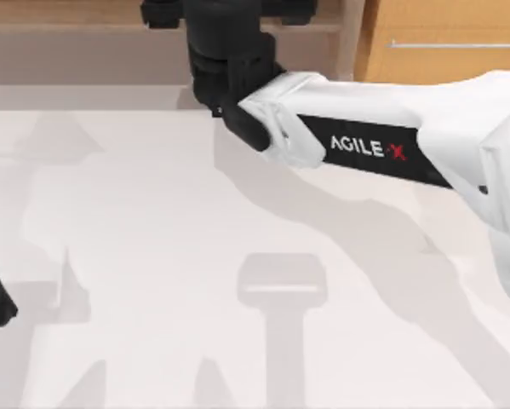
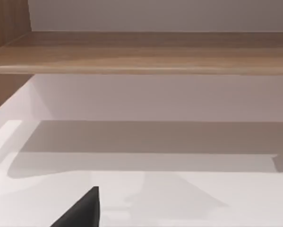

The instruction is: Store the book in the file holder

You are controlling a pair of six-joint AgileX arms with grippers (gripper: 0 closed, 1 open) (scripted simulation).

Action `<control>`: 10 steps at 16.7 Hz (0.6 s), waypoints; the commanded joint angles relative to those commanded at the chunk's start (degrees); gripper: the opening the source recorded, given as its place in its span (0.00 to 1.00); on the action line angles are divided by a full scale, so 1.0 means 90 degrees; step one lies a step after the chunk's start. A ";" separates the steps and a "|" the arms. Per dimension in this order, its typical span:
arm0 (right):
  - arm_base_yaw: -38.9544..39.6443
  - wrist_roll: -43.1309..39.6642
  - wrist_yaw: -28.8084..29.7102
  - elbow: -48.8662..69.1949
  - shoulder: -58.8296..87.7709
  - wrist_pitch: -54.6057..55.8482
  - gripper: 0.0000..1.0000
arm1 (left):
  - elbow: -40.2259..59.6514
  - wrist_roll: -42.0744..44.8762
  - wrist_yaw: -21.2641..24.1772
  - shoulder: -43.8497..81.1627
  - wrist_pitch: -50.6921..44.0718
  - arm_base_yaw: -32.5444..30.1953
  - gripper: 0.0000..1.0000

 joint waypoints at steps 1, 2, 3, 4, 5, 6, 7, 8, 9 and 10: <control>0.0000 0.0000 0.0002 0.0003 0.0001 0.0001 1.00 | 0.0000 0.0000 0.0000 0.0000 0.0000 0.0000 1.00; 0.0000 0.0000 0.0002 0.0003 0.0001 0.0001 1.00 | 0.0000 0.0000 0.0000 0.0000 0.0000 0.0000 1.00; 0.0000 0.0000 0.0002 0.0003 0.0001 0.0001 1.00 | 0.0000 0.0000 0.0000 0.0000 0.0000 0.0000 1.00; 0.0000 0.0000 0.0002 0.0003 0.0001 0.0001 1.00 | 0.0000 0.0000 0.0000 0.0000 0.0000 0.0000 1.00; -0.0036 -0.0004 -0.0011 -0.0022 -0.0020 -0.0013 1.00 | 0.0000 0.0000 0.0000 0.0000 0.0000 0.0000 1.00; -0.0037 -0.0003 -0.0017 0.0001 -0.0008 -0.0020 1.00 | 0.0000 0.0000 0.0000 0.0000 0.0000 0.0000 1.00; -0.0044 -0.0001 -0.0035 0.0080 0.0034 -0.0047 1.00 | 0.0000 0.0000 0.0000 0.0000 0.0000 0.0000 1.00; -0.0060 -0.0001 -0.0057 0.0196 0.0099 -0.0093 1.00 | 0.0000 0.0000 0.0000 0.0000 0.0000 0.0000 1.00; -0.0083 -0.0002 -0.0082 0.0332 0.0177 -0.0149 1.00 | 0.0000 0.0000 0.0000 0.0000 0.0000 0.0000 1.00; -0.0109 -0.0003 -0.0107 0.0473 0.0257 -0.0210 1.00 | 0.0000 0.0000 0.0000 0.0000 0.0000 0.0000 1.00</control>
